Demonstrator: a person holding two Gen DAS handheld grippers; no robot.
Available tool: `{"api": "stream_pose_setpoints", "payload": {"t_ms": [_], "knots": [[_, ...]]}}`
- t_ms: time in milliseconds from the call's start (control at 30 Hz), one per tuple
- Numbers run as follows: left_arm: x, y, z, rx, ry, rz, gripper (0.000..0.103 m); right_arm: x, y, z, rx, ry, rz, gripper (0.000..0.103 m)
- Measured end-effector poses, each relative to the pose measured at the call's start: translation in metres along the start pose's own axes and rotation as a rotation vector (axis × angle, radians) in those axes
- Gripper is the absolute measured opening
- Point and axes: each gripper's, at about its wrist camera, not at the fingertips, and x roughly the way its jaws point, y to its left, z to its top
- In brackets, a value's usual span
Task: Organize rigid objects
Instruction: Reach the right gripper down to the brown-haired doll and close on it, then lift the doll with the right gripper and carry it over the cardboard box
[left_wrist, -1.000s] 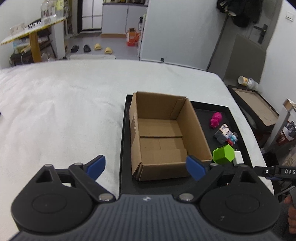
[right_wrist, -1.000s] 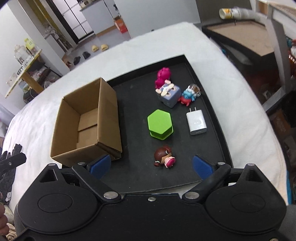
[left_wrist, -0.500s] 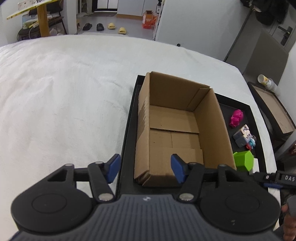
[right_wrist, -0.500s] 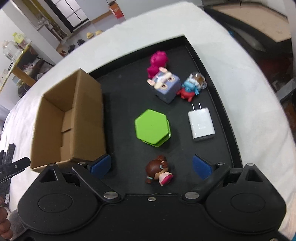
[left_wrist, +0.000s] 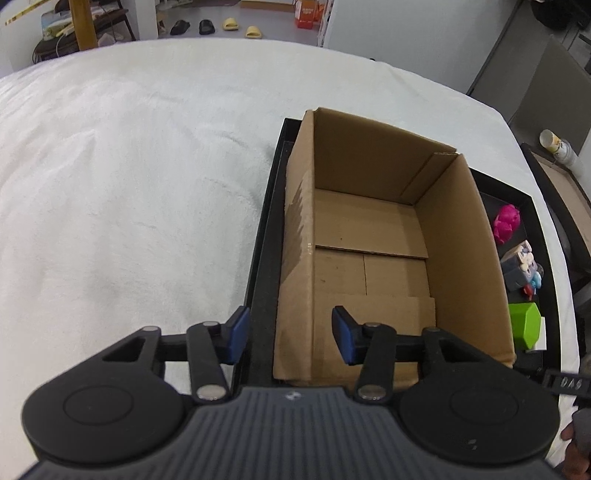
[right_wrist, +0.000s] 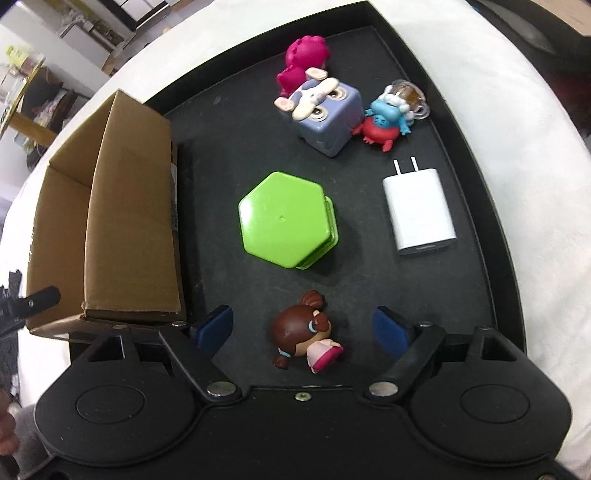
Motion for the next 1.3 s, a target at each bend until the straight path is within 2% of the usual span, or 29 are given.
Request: {"api": "stream_pose_setpoints", "payload": {"t_ms": [67, 233, 267, 400, 433, 633, 900, 1300], "knots": [[0.003, -0.002, 0.002, 0.002, 0.005, -0.004, 0.041, 0.006, 0.004, -0.001, -0.027, 0.016, -0.018, 0.08], [0.007, -0.009, 0.004, 0.028, 0.003, 0.011, 0.017, 0.012, 0.007, -0.001, -0.056, 0.017, -0.039, 0.075], [0.007, -0.009, 0.004, 0.03, 0.0, 0.02, 0.013, 0.012, 0.007, -0.001, -0.066, 0.012, -0.05, 0.069], [0.004, -0.009, 0.003, 0.047, -0.001, 0.024, 0.013, 0.011, 0.008, -0.002, -0.088, -0.006, -0.087, 0.049], [0.003, -0.008, 0.002, 0.051, 0.0, 0.024, 0.013, 0.01, 0.007, -0.003, -0.083, -0.012, -0.088, 0.037], [-0.001, -0.001, -0.006, 0.035, 0.012, 0.0, 0.013, 0.01, 0.001, 0.0, -0.041, -0.023, -0.062, 0.037], [-0.006, 0.0, -0.022, 0.019, 0.01, -0.007, 0.013, 0.003, -0.016, 0.0, 0.038, -0.01, 0.024, 0.037], [-0.01, 0.004, -0.034, -0.008, -0.033, -0.012, 0.013, -0.027, -0.027, -0.011, 0.076, -0.075, 0.073, 0.037]]}}
